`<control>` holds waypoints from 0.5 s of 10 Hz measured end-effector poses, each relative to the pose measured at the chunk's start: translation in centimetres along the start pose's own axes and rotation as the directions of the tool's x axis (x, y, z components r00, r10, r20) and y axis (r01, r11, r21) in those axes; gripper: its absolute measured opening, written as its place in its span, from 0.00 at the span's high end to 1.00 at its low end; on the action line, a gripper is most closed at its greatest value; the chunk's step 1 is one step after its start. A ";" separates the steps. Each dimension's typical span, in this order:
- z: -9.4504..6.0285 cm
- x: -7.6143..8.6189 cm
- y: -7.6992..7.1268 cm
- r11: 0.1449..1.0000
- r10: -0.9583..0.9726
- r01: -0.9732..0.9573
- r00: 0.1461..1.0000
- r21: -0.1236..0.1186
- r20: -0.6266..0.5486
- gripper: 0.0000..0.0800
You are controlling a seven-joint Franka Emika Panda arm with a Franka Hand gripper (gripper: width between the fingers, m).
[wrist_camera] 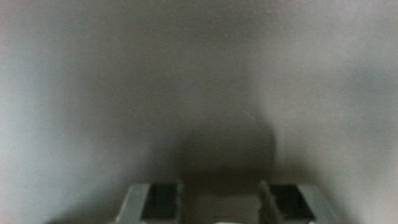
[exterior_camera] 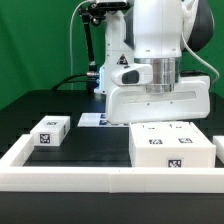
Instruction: Assemble cabinet
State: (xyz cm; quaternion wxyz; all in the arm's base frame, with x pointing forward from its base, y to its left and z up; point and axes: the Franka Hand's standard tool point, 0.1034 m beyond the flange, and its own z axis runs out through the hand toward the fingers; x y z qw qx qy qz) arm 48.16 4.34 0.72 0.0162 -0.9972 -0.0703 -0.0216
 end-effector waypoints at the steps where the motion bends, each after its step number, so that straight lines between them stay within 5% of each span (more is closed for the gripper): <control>1: -0.3 0.1 0.0 1.000 -0.003 0.003 1.000 0.000 -0.003 0.74; 5: -3.9 0.8 -0.8 1.000 -0.018 0.018 0.999 0.008 0.029 0.74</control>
Offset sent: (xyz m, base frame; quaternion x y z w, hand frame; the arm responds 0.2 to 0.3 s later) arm -0.0018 0.0053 0.0283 -0.0022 -0.0226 -0.0059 0.9997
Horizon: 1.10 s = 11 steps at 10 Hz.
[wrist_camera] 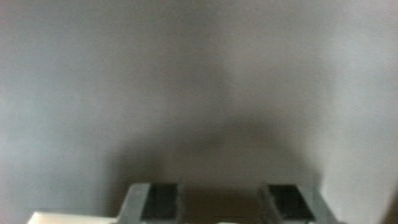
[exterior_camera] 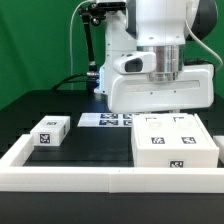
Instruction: Assemble cabinet
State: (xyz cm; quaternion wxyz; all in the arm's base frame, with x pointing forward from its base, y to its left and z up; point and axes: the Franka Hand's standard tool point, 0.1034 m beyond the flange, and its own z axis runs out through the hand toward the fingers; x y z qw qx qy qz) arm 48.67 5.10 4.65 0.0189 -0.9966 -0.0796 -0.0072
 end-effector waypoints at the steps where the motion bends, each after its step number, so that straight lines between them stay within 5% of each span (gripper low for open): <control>1: -1.2 0.4 -0.2 1.000 -0.004 0.004 1.000 0.002 0.006 0.74; 4: -0.4 0.1 -0.1 1.000 -0.003 0.003 1.000 0.002 0.009 0.74; 8: -4.6 0.8 -1.1 1.000 -0.011 0.011 0.998 0.011 0.059 0.74; 11: -4.2 0.7 -1.1 1.000 -0.011 0.011 0.998 0.011 0.056 0.75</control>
Offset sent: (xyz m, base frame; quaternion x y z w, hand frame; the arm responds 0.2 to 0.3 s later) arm 0.0000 0.0000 0.0000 0.0000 0.0000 0.0000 1.0000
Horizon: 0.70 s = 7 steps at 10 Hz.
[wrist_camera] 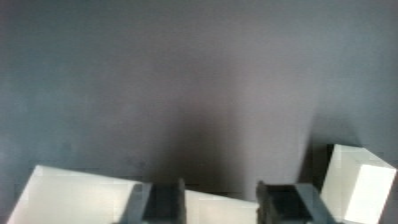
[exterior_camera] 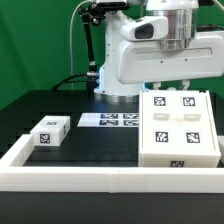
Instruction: Assemble cabinet
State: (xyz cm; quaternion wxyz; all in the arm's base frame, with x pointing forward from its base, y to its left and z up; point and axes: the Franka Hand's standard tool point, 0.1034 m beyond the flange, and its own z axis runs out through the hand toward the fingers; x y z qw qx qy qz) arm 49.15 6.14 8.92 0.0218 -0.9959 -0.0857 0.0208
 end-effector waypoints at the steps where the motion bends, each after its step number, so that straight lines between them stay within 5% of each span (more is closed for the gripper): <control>1: 0.0 0.0 0.0 1.000 0.000 0.000 1.000 0.000 0.000 0.75; 2: -0.4 -0.2 0.0 1.000 0.001 -0.001 0.999 0.005 0.039 0.75; 4: -3.6 2.1 0.4 1.000 0.002 -0.003 0.997 0.015 0.071 0.76; 7: -4.8 3.4 0.9 1.000 0.004 -0.006 0.995 0.021 0.097 0.80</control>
Offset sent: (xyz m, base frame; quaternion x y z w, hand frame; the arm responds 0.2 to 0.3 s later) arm 0.0270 -0.0035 0.0416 0.0193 -0.0566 0.0003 0.9982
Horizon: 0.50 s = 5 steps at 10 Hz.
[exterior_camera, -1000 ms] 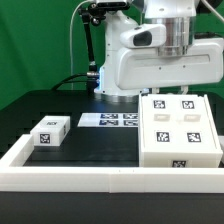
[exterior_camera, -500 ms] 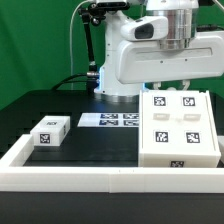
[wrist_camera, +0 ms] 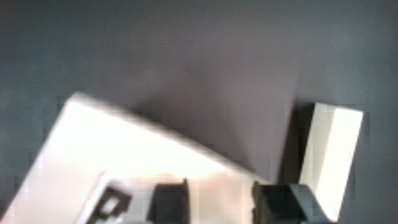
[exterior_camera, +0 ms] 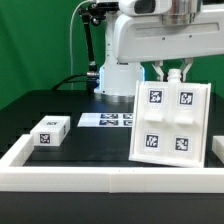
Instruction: Assemble cabinet
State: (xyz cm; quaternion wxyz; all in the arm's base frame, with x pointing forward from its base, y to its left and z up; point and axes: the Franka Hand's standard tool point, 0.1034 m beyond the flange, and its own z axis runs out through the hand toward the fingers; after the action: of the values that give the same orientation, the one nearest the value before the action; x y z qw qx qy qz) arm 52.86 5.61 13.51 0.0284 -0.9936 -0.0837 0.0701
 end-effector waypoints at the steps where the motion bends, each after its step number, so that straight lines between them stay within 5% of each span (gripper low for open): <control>1: 0.1 -0.1 0.0 1.000 0.000 0.000 1.000 0.000 0.002 0.81; 5: 0.1 -0.1 0.0 1.000 0.000 0.000 1.000 0.000 0.003 0.84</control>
Offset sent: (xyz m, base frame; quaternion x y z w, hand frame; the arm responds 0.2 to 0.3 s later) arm 0.0000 0.0000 0.0000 0.0000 0.0000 0.0000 1.0000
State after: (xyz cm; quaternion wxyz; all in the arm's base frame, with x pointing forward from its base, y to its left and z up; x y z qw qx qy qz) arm 52.75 5.61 13.40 0.0284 -0.9935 -0.0837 0.0716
